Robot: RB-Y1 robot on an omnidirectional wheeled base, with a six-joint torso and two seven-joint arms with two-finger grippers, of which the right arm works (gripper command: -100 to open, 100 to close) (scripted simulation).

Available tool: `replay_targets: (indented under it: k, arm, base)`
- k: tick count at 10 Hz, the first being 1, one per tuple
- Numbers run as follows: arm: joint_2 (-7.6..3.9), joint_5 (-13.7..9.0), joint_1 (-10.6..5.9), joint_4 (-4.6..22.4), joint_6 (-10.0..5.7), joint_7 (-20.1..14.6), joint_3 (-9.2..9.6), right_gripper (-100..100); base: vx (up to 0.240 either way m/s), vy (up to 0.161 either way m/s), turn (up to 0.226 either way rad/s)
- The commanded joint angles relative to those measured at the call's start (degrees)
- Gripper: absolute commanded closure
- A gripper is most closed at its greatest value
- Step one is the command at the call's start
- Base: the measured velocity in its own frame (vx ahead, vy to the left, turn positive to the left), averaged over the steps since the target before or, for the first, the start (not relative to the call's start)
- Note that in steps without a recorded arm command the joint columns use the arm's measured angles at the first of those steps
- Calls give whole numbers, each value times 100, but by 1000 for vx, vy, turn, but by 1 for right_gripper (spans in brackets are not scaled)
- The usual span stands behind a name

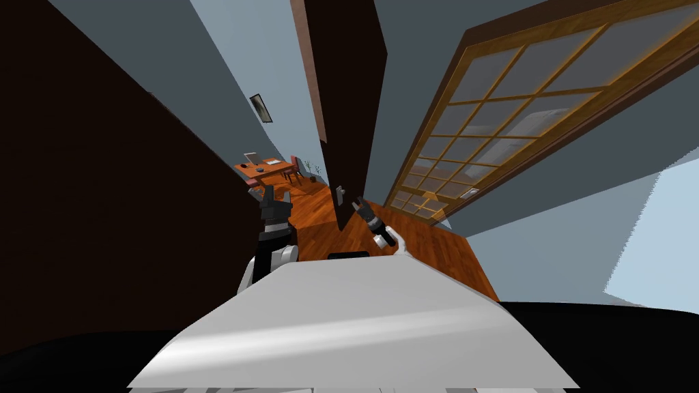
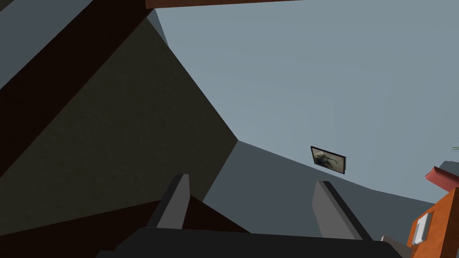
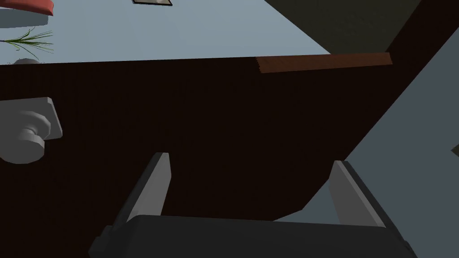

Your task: Push the door open

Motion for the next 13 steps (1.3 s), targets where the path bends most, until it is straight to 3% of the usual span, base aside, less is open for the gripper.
replay_targets:
  k: [1, 13]
  arm:
    - [-162, -3, -131, 210, -60, -175, 137, -100]
    - [-1032, 40, -1116, 1846, -475, -1136, 1138, -100]
  base:
    - [100, -8, -18]
    - [98, 9, -16]
